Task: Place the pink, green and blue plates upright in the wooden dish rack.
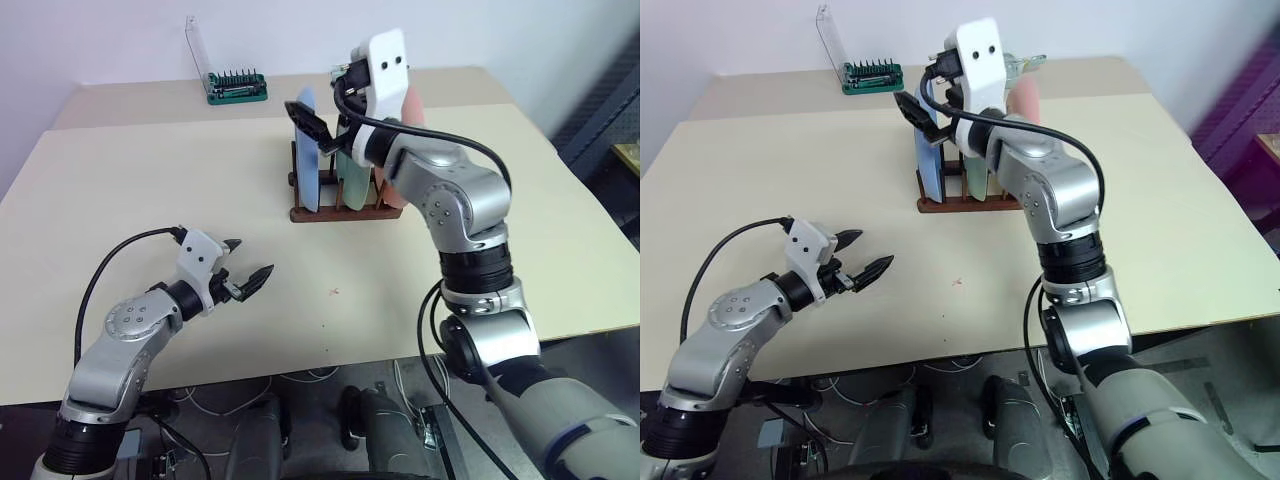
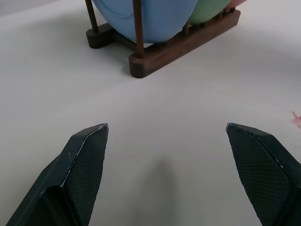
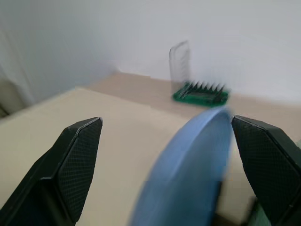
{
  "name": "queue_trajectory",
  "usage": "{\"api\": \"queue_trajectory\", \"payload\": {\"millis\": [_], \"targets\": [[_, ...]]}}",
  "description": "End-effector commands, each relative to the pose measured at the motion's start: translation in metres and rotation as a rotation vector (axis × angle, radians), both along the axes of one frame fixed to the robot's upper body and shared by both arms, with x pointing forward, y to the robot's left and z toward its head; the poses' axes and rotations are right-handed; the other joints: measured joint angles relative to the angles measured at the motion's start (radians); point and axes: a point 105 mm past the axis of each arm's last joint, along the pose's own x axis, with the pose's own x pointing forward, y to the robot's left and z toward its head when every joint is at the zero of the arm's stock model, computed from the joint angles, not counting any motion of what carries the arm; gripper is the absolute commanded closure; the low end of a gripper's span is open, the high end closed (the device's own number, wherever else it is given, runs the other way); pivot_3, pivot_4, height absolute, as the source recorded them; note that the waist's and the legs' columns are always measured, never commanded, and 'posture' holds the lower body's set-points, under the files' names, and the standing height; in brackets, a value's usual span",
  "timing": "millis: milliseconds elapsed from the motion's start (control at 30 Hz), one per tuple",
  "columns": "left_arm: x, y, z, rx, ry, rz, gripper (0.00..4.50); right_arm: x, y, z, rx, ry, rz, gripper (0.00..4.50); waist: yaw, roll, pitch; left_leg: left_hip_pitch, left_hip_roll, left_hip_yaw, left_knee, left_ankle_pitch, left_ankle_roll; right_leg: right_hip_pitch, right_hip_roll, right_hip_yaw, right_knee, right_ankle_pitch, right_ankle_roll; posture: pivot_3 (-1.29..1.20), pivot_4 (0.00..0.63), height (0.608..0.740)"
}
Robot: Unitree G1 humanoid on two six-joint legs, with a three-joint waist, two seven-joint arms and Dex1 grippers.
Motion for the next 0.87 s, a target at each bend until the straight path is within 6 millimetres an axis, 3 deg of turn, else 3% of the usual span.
{"api": "queue_trajectory", "payload": {"millis": [33, 167, 267, 333, 500, 867], "targets": [[0.001, -0.003, 0.007, 0.007, -0.039, -0.009, 0.36, -0.038, -0.025, 0.020, -0.053, -0.225, 0.123, 0.04, 0.002, 0.000, 0.000, -0.001, -0.001, 0.000, 0.000, 0.000, 0.000, 0.000, 0.000, 0.000, -0.001, 0.000, 0.001, 0.00, 0.150, 0.730], [0.007, 0.011, 0.002, 0.039, -0.047, 0.040, 0.36, -0.045, -0.111, -0.027, -0.195, -0.078, 0.037, 0.04, 0.022, -0.001, 0.000, 0.000, -0.002, 0.000, 0.001, -0.001, 0.002, 0.002, -0.001, -0.001, -0.002, -0.001, 0.001, 0.00, 0.150, 0.730], [0.016, 0.022, -0.001, 0.057, -0.054, 0.085, 0.36, -0.047, -0.153, -0.059, -0.225, 0.057, -0.041, 0.04, 0.020, 0.001, 0.001, 0.000, -0.003, 0.000, 0.002, -0.002, 0.003, 0.002, -0.003, 0.000, -0.003, -0.003, -0.002, 0.00, 0.150, 0.730], [0.022, 0.028, -0.002, 0.066, -0.063, 0.111, 0.36, -0.050, -0.170, -0.077, -0.219, 0.120, -0.062, 0.04, 0.017, 0.001, 0.001, 0.001, -0.003, 0.000, 0.002, -0.002, 0.002, 0.002, -0.001, 0.000, -0.003, -0.002, -0.003, 0.00, 0.150, 0.730], [0.023, 0.042, -0.008, 0.091, -0.067, 0.153, 0.36, -0.045, -0.183, -0.116, -0.252, 0.192, -0.126, 0.04, 0.013, 0.003, 0.000, 0.003, -0.002, 0.000, 0.002, -0.002, 0.002, 0.002, 0.001, 0.000, -0.002, -0.002, -0.003, 0.00, 0.150, 0.730], [0.024, 0.052, -0.013, 0.091, -0.086, 0.241, 0.36, -0.025, -0.176, -0.140, -0.231, 0.198, -0.135, 0.04, 0.022, 0.003, 0.000, 0.002, -0.002, 0.000, 0.003, -0.002, 0.002, 0.003, -0.002, 0.000, -0.002, -0.002, -0.003, 0.00, 0.150, 0.730]]}}
